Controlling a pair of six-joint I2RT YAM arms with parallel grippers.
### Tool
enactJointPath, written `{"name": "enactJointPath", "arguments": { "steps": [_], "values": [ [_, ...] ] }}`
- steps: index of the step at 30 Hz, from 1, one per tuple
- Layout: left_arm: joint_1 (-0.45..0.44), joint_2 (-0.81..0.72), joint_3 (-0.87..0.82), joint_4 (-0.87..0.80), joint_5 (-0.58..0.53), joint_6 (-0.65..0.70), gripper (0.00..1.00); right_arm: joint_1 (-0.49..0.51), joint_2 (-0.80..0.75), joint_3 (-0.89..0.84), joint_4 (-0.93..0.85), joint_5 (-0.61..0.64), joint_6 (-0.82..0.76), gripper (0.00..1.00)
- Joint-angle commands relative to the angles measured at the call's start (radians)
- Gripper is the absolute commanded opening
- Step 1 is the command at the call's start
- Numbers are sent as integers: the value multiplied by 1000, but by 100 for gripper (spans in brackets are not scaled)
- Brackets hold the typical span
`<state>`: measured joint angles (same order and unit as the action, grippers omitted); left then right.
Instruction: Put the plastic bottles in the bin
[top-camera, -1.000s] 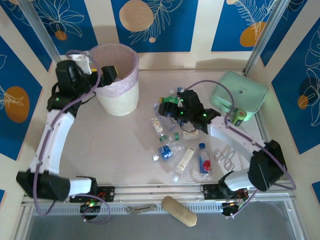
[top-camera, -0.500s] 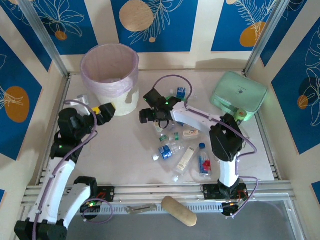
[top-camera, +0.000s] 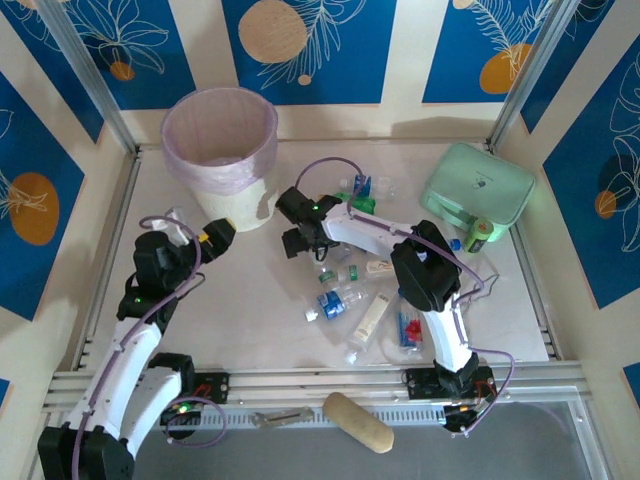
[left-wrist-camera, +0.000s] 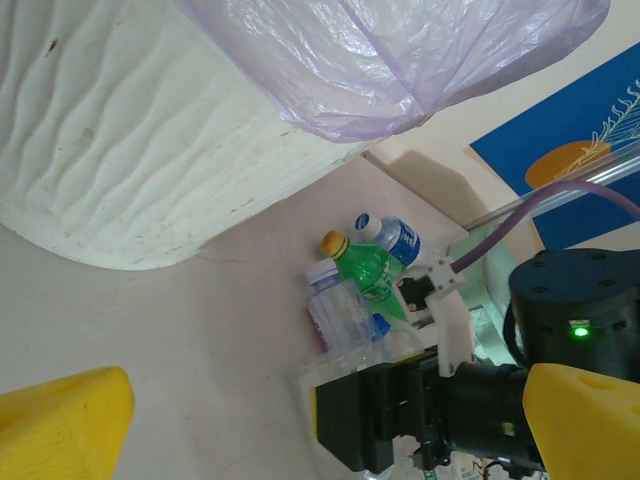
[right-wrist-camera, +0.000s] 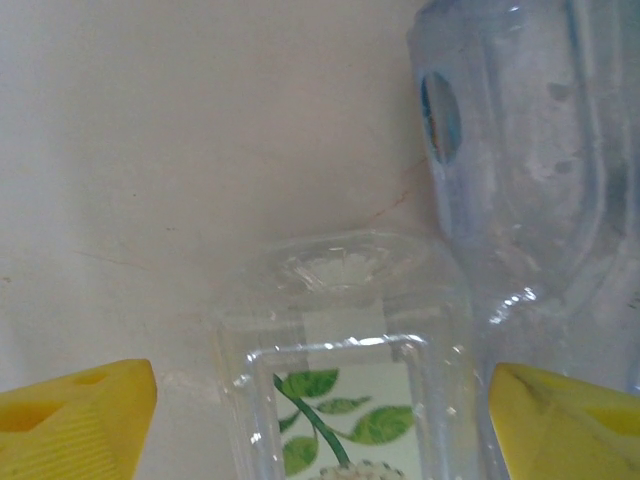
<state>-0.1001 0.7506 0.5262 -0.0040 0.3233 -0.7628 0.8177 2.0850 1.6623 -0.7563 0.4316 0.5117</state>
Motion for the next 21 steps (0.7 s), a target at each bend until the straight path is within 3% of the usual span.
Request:
{"name": "enactJointPath", "arguments": {
  "steps": [1,8,16,21],
  "values": [
    [5,-4,9,51,34,-13,100,12,46,50,-31,7,-12,86],
    [5,-22,14,31,48,6,100,13,101,83,-35,13,-18,81],
    [4,-9,24,30,48,12,100,12,111,86,-25,8,-24,63],
    [-2,9,31,23,60,14,100,5,66,56,22,-25,-22,57]
  ]
}}
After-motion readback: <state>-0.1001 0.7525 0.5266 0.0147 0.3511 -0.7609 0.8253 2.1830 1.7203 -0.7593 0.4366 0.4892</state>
